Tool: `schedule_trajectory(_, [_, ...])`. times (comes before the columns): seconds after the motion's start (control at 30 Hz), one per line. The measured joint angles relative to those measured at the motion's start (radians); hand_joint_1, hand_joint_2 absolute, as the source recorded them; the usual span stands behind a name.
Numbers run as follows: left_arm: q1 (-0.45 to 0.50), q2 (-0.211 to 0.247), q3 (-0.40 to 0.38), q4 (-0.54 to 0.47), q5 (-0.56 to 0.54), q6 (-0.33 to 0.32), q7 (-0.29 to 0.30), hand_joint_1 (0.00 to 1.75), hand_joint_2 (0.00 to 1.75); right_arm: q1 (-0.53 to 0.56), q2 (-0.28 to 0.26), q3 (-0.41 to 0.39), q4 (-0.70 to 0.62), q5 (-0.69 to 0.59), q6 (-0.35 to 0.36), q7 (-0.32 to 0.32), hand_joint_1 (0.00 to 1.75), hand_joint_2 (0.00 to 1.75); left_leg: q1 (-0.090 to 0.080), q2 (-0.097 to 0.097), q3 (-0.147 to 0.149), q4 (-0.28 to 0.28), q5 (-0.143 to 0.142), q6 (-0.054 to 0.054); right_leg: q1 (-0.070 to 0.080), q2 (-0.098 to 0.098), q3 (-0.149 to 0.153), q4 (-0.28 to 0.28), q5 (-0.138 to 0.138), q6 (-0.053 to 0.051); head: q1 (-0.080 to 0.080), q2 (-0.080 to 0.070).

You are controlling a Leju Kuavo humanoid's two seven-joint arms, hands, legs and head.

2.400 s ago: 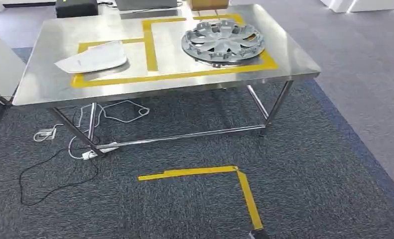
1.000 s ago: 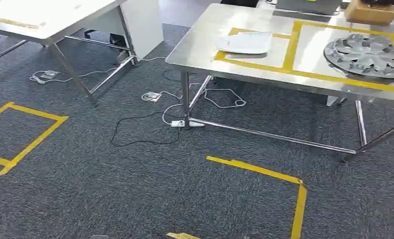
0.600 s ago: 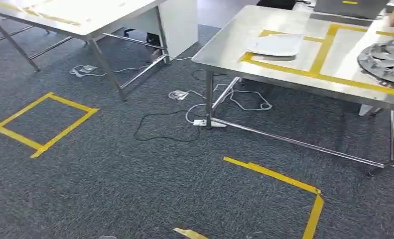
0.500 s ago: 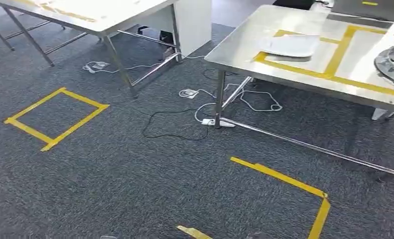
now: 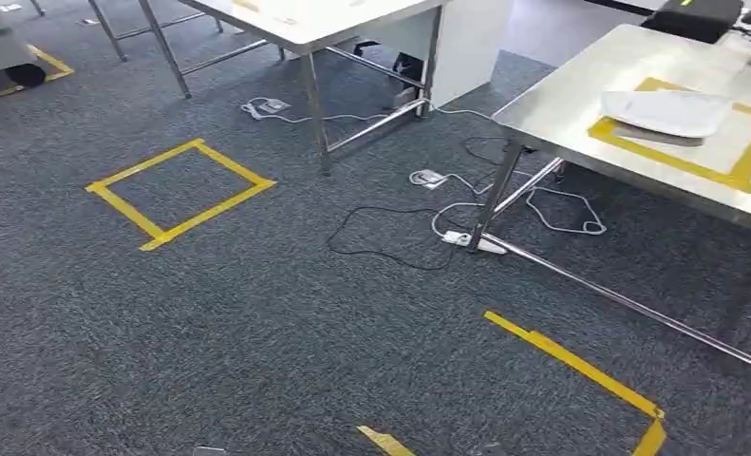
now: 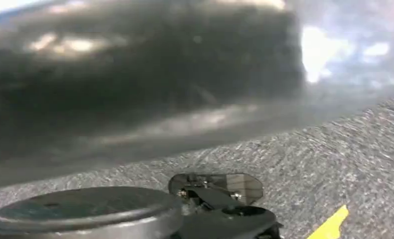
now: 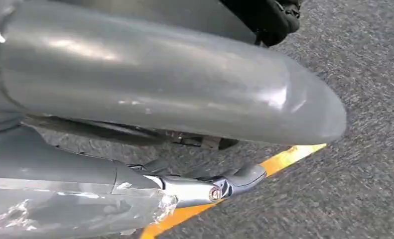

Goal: Take the parts from the cabinet and place them on the table.

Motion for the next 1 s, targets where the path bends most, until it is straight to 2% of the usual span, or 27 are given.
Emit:
schedule_trajectory(0.03, [-0.001, 0.000, 0.000, 0.000, -0.003, 0.000, 0.000, 0.00, 0.00, 0.000, 0.000, 0.000, 0.000, 0.000, 0.001, -0.002, 0.00, 0.00, 0.000, -0.016, 0.001, 0.000, 0.002, -0.003, -0.001, 0.009, 0.042, -0.093, 0.053, -0.002, 0.000, 0.000])
schedule_trajectory(0.07, [-0.002, -0.002, 0.000, 0.000, -0.007, 0.000, -0.001, 0.00, 0.00, -0.001, 0.000, 0.000, 0.000, 0.001, 0.001, -0.003, 0.00, 0.00, 0.000, -0.029, 0.001, 0.000, 0.003, -0.005, -0.004, 0.037, 0.082, -0.181, 0.094, -0.006, 0.000, 0.000])
schedule_trajectory(0.1, [-0.004, -0.003, 0.000, 0.000, -0.010, 0.000, -0.001, 0.00, 0.00, 0.000, 0.000, 0.000, 0.000, 0.001, 0.002, -0.004, 0.00, 0.00, -0.003, -0.039, -0.002, 0.001, 0.006, -0.011, -0.007, 0.088, 0.100, -0.222, 0.089, -0.008, 0.002, 0.000])
schedule_trajectory(0.13, [-0.006, -0.003, 0.000, 0.000, -0.013, 0.001, -0.001, 0.00, 0.00, -0.002, 0.000, -0.001, 0.000, 0.002, 0.002, -0.007, 0.00, 0.00, -0.006, -0.052, -0.011, 0.008, 0.007, -0.016, -0.012, 0.084, 0.110, -0.250, 0.083, -0.008, 0.001, 0.000])
schedule_trajectory(0.17, [-0.006, -0.002, 0.000, 0.000, -0.016, 0.002, -0.002, 0.00, 0.00, -0.001, 0.000, -0.002, 0.000, 0.002, 0.002, -0.007, 0.00, 0.00, -0.003, -0.058, -0.017, 0.006, 0.012, -0.023, -0.008, 0.076, 0.111, -0.242, 0.084, -0.009, 0.000, 0.000])
schedule_trajectory(0.23, [0.000, -0.002, 0.000, 0.000, -0.019, 0.003, -0.002, 0.00, 0.00, -0.001, 0.000, -0.005, 0.000, 0.002, 0.003, -0.008, 0.00, 0.00, 0.001, -0.081, -0.024, 0.005, 0.021, -0.037, -0.006, 0.056, 0.111, -0.241, 0.090, -0.019, 0.001, 0.000])
schedule_trajectory(0.27, [0.000, -0.002, 0.000, 0.000, -0.019, 0.004, -0.002, 0.00, 0.00, -0.002, 0.002, -0.006, 0.000, 0.003, 0.003, -0.009, 0.00, 0.00, 0.002, -0.066, -0.027, 0.013, 0.012, -0.038, -0.014, 0.038, 0.112, -0.248, 0.097, -0.029, 0.002, 0.000])
schedule_trajectory(0.3, [0.001, -0.002, 0.000, 0.000, -0.021, 0.006, -0.003, 0.00, 0.00, -0.003, 0.002, -0.007, -0.001, 0.002, 0.003, -0.010, 0.00, 0.00, -0.004, -0.009, -0.038, 0.039, -0.012, -0.044, -0.012, 0.028, 0.113, -0.249, 0.097, -0.032, -0.003, 0.000])
schedule_trajectory(0.33, [-0.002, -0.002, 0.000, 0.000, -0.022, 0.006, -0.003, 0.00, 0.00, -0.003, 0.002, -0.008, -0.001, 0.003, 0.003, -0.012, 0.00, 0.00, -0.003, 0.024, -0.067, 0.102, -0.053, -0.050, -0.010, 0.012, 0.112, -0.249, 0.097, -0.035, -0.012, 0.000])
schedule_trajectory(0.37, [-0.004, -0.002, 0.000, 0.000, -0.023, 0.006, -0.003, 0.00, 0.00, 0.000, 0.002, -0.009, -0.001, 0.003, 0.004, -0.011, 0.00, 0.00, -0.001, 0.038, -0.104, 0.185, -0.096, -0.054, -0.008, -0.006, 0.112, -0.249, 0.096, -0.037, -0.011, 0.000])
schedule_trajectory(0.4, [-0.005, -0.002, 0.000, 0.000, -0.024, 0.006, -0.004, 0.00, 0.00, 0.003, 0.002, -0.010, -0.001, 0.002, 0.004, -0.011, 0.00, 0.00, 0.001, 0.044, -0.140, 0.267, -0.130, -0.057, -0.007, -0.025, 0.111, -0.249, 0.095, -0.038, -0.011, 0.000])
schedule_trajectory(0.43, [-0.004, -0.002, 0.000, 0.000, -0.028, 0.007, -0.004, 0.00, 0.00, 0.004, 0.002, -0.010, -0.001, 0.003, 0.004, -0.012, 0.00, 0.00, 0.003, 0.045, -0.160, 0.315, -0.141, -0.059, -0.007, -0.041, 0.110, -0.248, 0.095, -0.038, -0.011, 0.000])
schedule_trajectory(0.47, [-0.001, -0.002, 0.000, 0.000, -0.030, 0.009, -0.004, 0.00, 0.00, 0.004, 0.002, -0.010, -0.001, 0.003, 0.004, -0.012, 0.00, 0.00, 0.004, 0.046, -0.154, 0.311, -0.128, -0.060, -0.007, -0.055, 0.110, -0.248, 0.095, -0.038, -0.011, 0.000])
schedule_trajectory(0.5, [0.000, -0.002, 0.000, 0.000, -0.032, 0.011, -0.004, 0.00, 0.00, 0.003, 0.002, -0.010, -0.001, 0.003, 0.004, -0.013, 0.00, 0.00, 0.004, 0.048, -0.130, 0.269, -0.096, -0.060, -0.007, -0.067, 0.111, -0.248, 0.094, -0.037, -0.012, 0.000])
schedule_trajectory(0.53, [0.000, -0.002, 0.000, 0.000, -0.035, 0.013, -0.004, 0.00, 0.00, 0.002, 0.002, -0.010, -0.001, 0.004, 0.004, -0.013, 0.00, 0.00, 0.004, 0.055, -0.085, 0.189, -0.053, -0.057, -0.007, -0.080, 0.113, -0.248, 0.092, -0.035, -0.011, 0.000])
schedule_trajectory(0.57, [0.000, -0.002, 0.000, 0.000, -0.039, 0.014, -0.006, 0.00, 0.00, 0.001, 0.002, -0.011, -0.001, 0.005, 0.005, -0.014, 0.00, 0.00, 0.003, 0.082, -0.024, 0.083, -0.010, -0.053, -0.007, -0.092, 0.118, -0.248, 0.090, -0.033, -0.012, 0.000])
schedule_trajectory(0.6, [-0.001, -0.003, 0.000, 0.000, -0.040, 0.014, -0.007, 0.00, 0.00, 0.000, 0.002, -0.011, -0.001, 0.005, 0.005, -0.015, 0.00, 0.00, -0.002, 0.132, 0.007, 0.026, -0.012, -0.049, -0.002, -0.100, 0.120, -0.248, 0.087, -0.028, -0.011, 0.000])
schedule_trajectory(0.63, [-0.006, -0.003, 0.000, 0.000, -0.042, 0.014, -0.008, 0.00, 0.00, 0.000, 0.002, -0.011, -0.001, 0.006, 0.005, -0.016, 0.00, 0.00, -0.012, 0.146, 0.014, 0.005, -0.019, -0.039, 0.006, -0.110, 0.118, -0.243, 0.081, -0.020, -0.016, 0.000])
schedule_trajectory(0.73, [-0.001, -0.003, 0.000, 0.000, -0.051, 0.017, -0.010, 0.00, 0.00, -0.003, 0.002, -0.012, -0.001, 0.008, 0.006, -0.017, 0.00, 0.00, -0.015, 0.114, 0.001, 0.008, -0.018, -0.022, 0.006, -0.143, 0.127, -0.250, 0.080, -0.011, -0.011, 0.000])
schedule_trajectory(0.77, [-0.001, -0.003, 0.000, 0.000, -0.052, 0.017, -0.010, 0.00, 0.00, -0.005, 0.002, -0.013, -0.001, 0.008, 0.007, -0.018, 0.00, 0.00, -0.011, 0.099, 0.005, 0.002, -0.012, -0.012, 0.006, -0.149, 0.128, -0.248, 0.074, -0.003, -0.012, 0.000])
schedule_trajectory(0.8, [0.001, -0.005, 0.001, 0.000, -0.054, 0.017, -0.010, 0.00, 0.00, -0.008, 0.002, -0.013, -0.001, 0.009, 0.008, -0.020, 0.00, 0.00, -0.007, 0.089, 0.003, 0.000, -0.009, -0.006, 0.002, -0.087, 0.114, -0.226, 0.051, 0.004, -0.005, 0.000])
schedule_trajectory(0.83, [0.000, -0.005, 0.001, 0.000, -0.056, 0.017, -0.011, 0.00, 0.00, -0.007, 0.002, -0.013, -0.001, 0.009, 0.008, -0.021, 0.00, 0.00, -0.006, 0.078, 0.001, 0.000, -0.007, -0.001, -0.001, -0.040, 0.090, -0.169, 0.014, 0.005, -0.002, 0.000])
schedule_trajectory(0.87, [-0.003, -0.006, 0.001, 0.000, -0.060, 0.017, -0.011, 0.00, 0.00, -0.006, 0.002, -0.013, -0.001, 0.010, 0.009, -0.021, 0.00, 0.00, -0.006, 0.065, -0.002, 0.000, -0.004, 0.005, -0.001, -0.015, 0.049, -0.079, -0.030, 0.006, -0.001, 0.000])
schedule_trajectory(0.9, [-0.004, -0.006, 0.001, 0.000, -0.062, 0.017, -0.011, 0.00, 0.00, -0.003, 0.002, -0.013, -0.001, 0.011, 0.008, -0.021, 0.00, 0.00, -0.008, 0.050, -0.004, 0.001, -0.003, 0.006, 0.000, -0.005, 0.007, 0.006, -0.063, 0.006, 0.000, 0.000])
schedule_trajectory(0.93, [-0.004, -0.006, 0.001, 0.000, -0.063, 0.017, -0.011, 0.00, 0.00, -0.001, 0.002, -0.013, -0.001, 0.012, 0.008, -0.021, 0.00, 0.00, -0.009, 0.035, -0.005, 0.001, -0.002, 0.008, 0.000, -0.001, -0.028, 0.070, -0.078, 0.005, 0.000, 0.000])
schedule_trajectory(0.97, [-0.002, -0.006, 0.001, 0.000, -0.064, 0.017, -0.011, 0.00, 0.00, 0.000, 0.002, -0.013, -0.001, 0.012, 0.008, -0.022, 0.00, 0.00, -0.010, 0.020, -0.004, 0.002, -0.002, 0.008, 0.000, -0.001, -0.040, 0.082, -0.066, 0.003, 0.000, 0.000])
schedule_trajectory(1.0, [-0.001, -0.006, 0.001, 0.000, -0.065, 0.017, -0.011, 0.00, 0.00, 0.000, 0.002, -0.013, -0.001, 0.013, 0.008, -0.022, 0.00, 0.00, -0.010, 0.005, -0.003, 0.003, -0.002, 0.008, 0.000, -0.001, -0.029, 0.046, -0.029, 0.000, 0.000, 0.000])
